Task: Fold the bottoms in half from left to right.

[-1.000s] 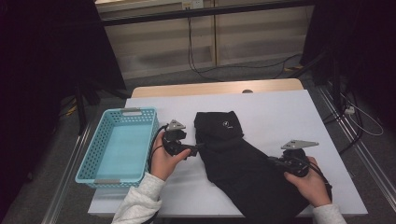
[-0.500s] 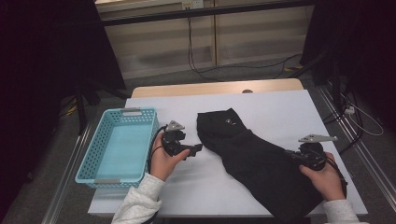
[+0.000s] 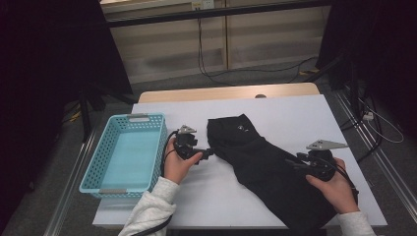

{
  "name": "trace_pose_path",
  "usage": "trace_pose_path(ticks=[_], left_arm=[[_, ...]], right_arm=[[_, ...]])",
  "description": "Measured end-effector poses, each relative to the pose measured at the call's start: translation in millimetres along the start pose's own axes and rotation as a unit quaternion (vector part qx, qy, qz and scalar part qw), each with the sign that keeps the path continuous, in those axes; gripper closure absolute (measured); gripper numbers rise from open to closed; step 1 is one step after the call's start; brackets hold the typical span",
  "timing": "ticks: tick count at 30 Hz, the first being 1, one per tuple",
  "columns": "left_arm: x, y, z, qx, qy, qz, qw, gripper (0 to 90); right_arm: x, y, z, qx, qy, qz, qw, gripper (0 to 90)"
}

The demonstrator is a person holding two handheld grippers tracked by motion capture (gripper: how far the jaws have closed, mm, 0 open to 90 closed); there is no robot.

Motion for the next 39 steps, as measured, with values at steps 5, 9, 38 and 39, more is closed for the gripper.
trace_pose_path(ticks=[5,9,38,39], left_arm=[[-9.5,-0.1,12.9,-0.013,0.003,0.008,0.9999,17.1],[-13.9,3.9,23.5,-0.022,0.009,0.004,0.9997,19.8],[-15.5,2.4,21.2,-0.02,0.047,-0.042,0.9978,83.9],[-12.5,4.4,17.8,-0.022,0.047,-0.043,0.9977,84.0]], right_arm=[[-6.8,8.8,-1.1,-0.006,-0.008,-0.016,0.9998,38.8],[-7.0,11.6,-0.9,-0.009,-0.009,-0.022,0.9997,34.9],[-5.1,16.0,-2.9,-0.011,-0.018,-0.036,0.9991,32.1],[-4.8,16.0,-2.9,-0.011,-0.018,-0.035,0.9992,32.0]])
Point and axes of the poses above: each handheld gripper's, and its own axes: z roughly forward along the jaws, x roughly out of its underside, y roughly to its left, the point moved 3 cm from there along z, roughly forward along the jaws, and after that the axes turned 15 degrees about -z, right-handed, at the moved point
